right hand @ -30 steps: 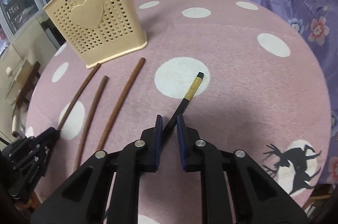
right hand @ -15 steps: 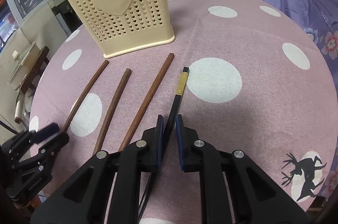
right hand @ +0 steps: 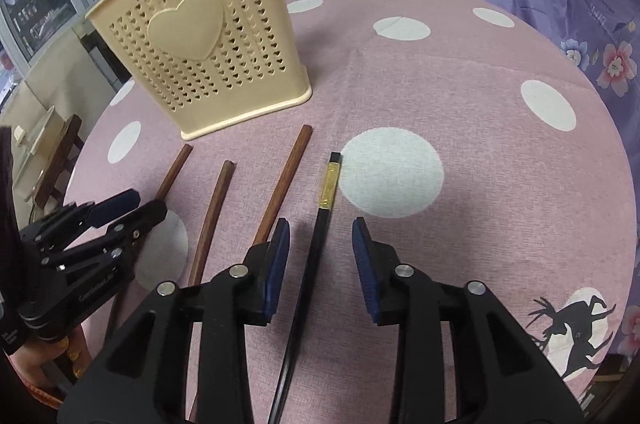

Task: Organize utensils
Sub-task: 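Close the left tool on the wooden chopstick while the right tool grasps the black chopstick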

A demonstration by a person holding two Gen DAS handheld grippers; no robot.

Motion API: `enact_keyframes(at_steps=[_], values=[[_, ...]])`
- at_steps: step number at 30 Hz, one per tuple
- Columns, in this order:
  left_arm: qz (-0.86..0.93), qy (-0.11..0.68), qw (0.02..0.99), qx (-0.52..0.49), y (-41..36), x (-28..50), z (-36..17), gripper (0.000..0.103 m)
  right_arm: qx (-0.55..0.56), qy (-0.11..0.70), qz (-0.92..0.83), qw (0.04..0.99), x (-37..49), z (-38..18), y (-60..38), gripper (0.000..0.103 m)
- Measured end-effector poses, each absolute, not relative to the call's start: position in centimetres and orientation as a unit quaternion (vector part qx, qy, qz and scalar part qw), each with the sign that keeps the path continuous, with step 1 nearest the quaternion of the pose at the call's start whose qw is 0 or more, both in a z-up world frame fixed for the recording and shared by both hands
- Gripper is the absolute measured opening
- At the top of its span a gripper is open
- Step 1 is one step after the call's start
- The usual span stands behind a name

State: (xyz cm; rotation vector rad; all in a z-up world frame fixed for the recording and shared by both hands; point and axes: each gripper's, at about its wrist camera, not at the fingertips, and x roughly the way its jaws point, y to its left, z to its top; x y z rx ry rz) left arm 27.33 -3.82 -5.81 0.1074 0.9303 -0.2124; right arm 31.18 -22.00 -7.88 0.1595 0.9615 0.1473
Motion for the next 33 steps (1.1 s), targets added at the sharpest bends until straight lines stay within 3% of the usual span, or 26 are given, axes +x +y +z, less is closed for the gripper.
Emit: enact_keyframes(at_steps=[8, 17, 21, 33], values=[[-0.098, 0.446, 0.888, 0.058, -3.9, 28.8, -6.0, 0.032, 0.053, 0.455, 0.067, 0.886, 32.2, -8.6, -20.8, 0.033], [-0.097, 0.444, 0.888, 0.072, -5.0, 30.0, -6.0, 0.014, 0.035, 0.442, 0.046, 0.895, 33.6, -8.7, -20.8, 0.01], [-0.095, 0.44, 0.89, 0.076, -5.0, 29.9, -6.0, 0.008, 0.024, 0.435, 0.045, 0.899, 33.5, -8.8, -20.5, 0.01], [-0.095, 0.436, 0.892, 0.075, -5.1, 29.9, -5.9, 0.008, 0.029, 0.428, 0.044, 0.902, 33.4, -8.8, -20.8, 0.009]])
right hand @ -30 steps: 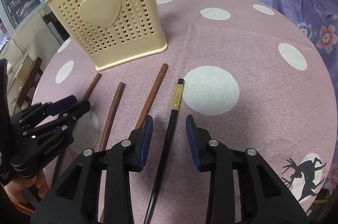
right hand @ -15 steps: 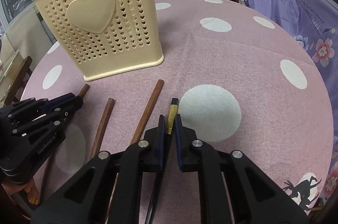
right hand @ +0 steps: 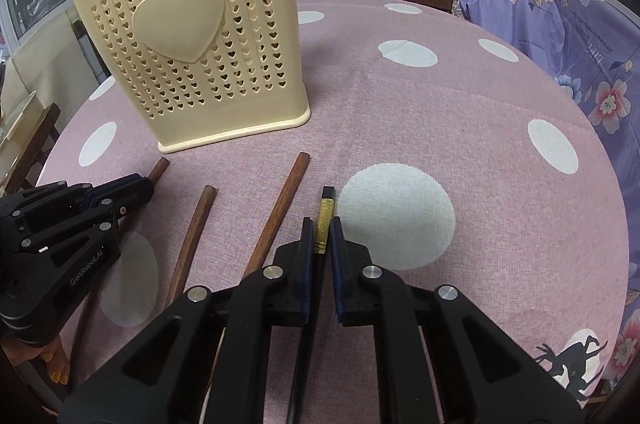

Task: Organize utensils
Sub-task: 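Close the left tool on the wooden chopstick while the right tool grasps the black chopstick, then carry both chopsticks over the basket and open both tools to drop them in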

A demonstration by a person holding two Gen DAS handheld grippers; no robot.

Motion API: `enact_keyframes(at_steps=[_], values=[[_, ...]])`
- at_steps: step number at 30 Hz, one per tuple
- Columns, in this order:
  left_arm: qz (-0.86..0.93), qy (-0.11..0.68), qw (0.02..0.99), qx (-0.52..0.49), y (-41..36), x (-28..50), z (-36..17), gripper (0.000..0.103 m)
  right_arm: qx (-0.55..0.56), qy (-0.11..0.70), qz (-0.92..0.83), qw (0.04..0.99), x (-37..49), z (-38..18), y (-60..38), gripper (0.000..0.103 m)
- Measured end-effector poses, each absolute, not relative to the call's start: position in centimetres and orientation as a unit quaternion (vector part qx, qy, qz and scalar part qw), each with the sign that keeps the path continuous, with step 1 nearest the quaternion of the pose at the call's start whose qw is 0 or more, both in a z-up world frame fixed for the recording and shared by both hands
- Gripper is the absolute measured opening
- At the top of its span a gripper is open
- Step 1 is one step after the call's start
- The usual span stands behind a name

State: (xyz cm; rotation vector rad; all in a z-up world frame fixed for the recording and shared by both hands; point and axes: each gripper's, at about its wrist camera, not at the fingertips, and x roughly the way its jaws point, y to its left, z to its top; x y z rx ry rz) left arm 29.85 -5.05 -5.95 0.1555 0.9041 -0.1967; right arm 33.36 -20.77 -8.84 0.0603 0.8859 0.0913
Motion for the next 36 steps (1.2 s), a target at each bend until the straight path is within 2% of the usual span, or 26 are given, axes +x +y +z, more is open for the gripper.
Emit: enact_keyframes(at_steps=[14, 28, 36], values=[[-0.127, 0.415, 0.901, 0.001, -3.3, 28.0, -3.3, 0.008, 0.093, 0.388, 0.089, 0.913, 31.2, -6.2, -23.3, 0.008], [-0.144, 0.293, 0.944, -0.048, -0.3, 23.1, 6.4, 0.008, 0.102, 0.275, 0.134, 0.946, 25.6, 3.4, -25.8, 0.008], [-0.138, 0.266, 0.953, -0.045, -0.2, 22.6, 8.2, 0.008, 0.083, 0.246, 0.141, 0.955, 24.3, 6.1, -25.7, 0.008]])
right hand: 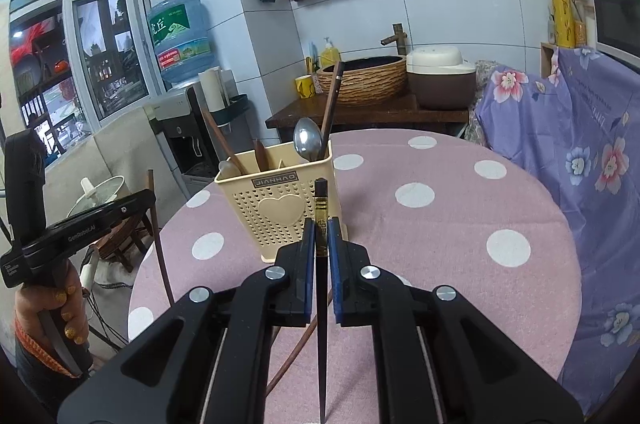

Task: Organize utensils
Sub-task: 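Carry both chopsticks over the basket and open both tools to drop them in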

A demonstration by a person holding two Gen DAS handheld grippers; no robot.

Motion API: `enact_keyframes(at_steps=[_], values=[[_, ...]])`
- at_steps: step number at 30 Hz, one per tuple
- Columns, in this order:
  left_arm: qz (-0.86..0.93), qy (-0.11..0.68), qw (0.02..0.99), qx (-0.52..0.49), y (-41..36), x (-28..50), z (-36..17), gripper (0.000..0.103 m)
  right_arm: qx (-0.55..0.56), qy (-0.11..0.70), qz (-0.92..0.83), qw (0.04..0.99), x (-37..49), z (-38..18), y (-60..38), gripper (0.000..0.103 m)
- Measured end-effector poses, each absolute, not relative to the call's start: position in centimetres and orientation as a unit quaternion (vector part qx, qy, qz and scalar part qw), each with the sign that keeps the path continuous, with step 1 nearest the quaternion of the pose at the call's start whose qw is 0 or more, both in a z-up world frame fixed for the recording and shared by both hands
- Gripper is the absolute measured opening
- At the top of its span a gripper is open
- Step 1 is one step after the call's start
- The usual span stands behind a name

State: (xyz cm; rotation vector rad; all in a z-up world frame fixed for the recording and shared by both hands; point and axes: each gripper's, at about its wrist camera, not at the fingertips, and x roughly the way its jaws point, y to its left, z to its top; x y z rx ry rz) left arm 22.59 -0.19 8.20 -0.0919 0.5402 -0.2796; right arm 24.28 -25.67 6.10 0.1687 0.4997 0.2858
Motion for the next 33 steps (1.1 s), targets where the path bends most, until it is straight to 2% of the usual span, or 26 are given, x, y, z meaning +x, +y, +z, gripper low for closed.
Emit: enact_keyframes(at_steps=[24, 33], values=[[-0.163, 0.256, 0.952, -0.045, 0.2, 22.4, 9.6, 0.008, 0.075, 0.236, 0.147, 0.958, 24.0, 7.6, -25.8, 0.008], [-0.186, 0.247, 0.95, -0.045, 0.3, 23.1, 12.0, 0.008, 0.065, 0.218, 0.164, 0.96, 25.5, 10.9, -25.1, 0.008]])
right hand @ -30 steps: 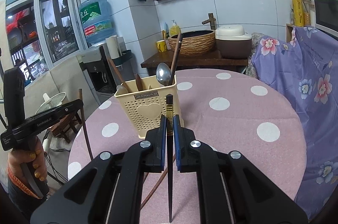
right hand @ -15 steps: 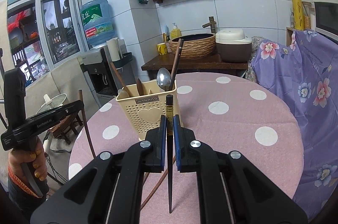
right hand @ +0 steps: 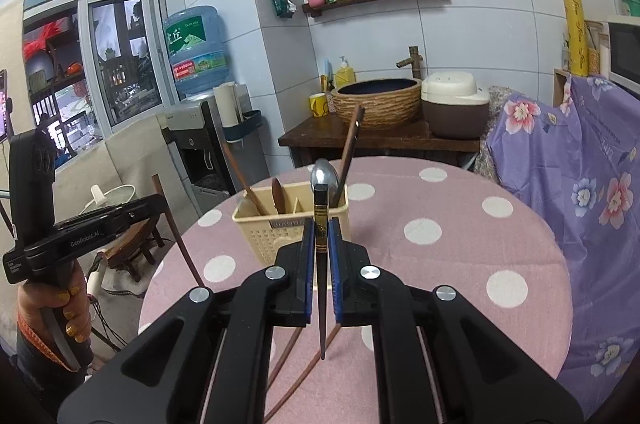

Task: Organize utensils
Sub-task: 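Carry both chopsticks over the basket and open both tools to drop them in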

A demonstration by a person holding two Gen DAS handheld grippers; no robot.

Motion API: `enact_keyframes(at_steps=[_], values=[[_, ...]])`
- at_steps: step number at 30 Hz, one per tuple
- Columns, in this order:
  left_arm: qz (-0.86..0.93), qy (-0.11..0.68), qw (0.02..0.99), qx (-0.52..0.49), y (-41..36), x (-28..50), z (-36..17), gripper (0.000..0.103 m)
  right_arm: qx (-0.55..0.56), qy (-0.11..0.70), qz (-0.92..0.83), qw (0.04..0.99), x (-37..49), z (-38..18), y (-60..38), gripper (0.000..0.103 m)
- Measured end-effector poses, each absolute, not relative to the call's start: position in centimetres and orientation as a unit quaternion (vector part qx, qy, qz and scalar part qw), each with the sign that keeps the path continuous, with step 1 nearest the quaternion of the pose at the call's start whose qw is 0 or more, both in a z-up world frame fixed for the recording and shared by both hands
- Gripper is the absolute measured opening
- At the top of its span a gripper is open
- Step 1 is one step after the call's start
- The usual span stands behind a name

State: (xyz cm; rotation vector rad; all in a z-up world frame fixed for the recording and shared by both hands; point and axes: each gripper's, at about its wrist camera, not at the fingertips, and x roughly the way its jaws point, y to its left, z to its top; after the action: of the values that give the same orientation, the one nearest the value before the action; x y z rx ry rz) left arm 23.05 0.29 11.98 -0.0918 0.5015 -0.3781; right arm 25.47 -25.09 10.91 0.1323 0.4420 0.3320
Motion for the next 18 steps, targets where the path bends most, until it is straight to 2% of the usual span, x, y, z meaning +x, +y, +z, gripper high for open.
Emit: enact_keyframes(at_steps=[13, 18], values=[[-0.204, 0.17, 0.962, -0.062, -0.5, 26.5, 23.8, 0.008, 0.053, 0.15, 0.178, 0.971, 31.5, 23.7, -23.1, 0.008], [-0.16, 0.142, 0.975, -0.061, -0.6, 28.6, 25.2, 0.008, 0.053, 0.13, 0.166, 0.976, 33.3, 25.0, -22.1, 0.008]])
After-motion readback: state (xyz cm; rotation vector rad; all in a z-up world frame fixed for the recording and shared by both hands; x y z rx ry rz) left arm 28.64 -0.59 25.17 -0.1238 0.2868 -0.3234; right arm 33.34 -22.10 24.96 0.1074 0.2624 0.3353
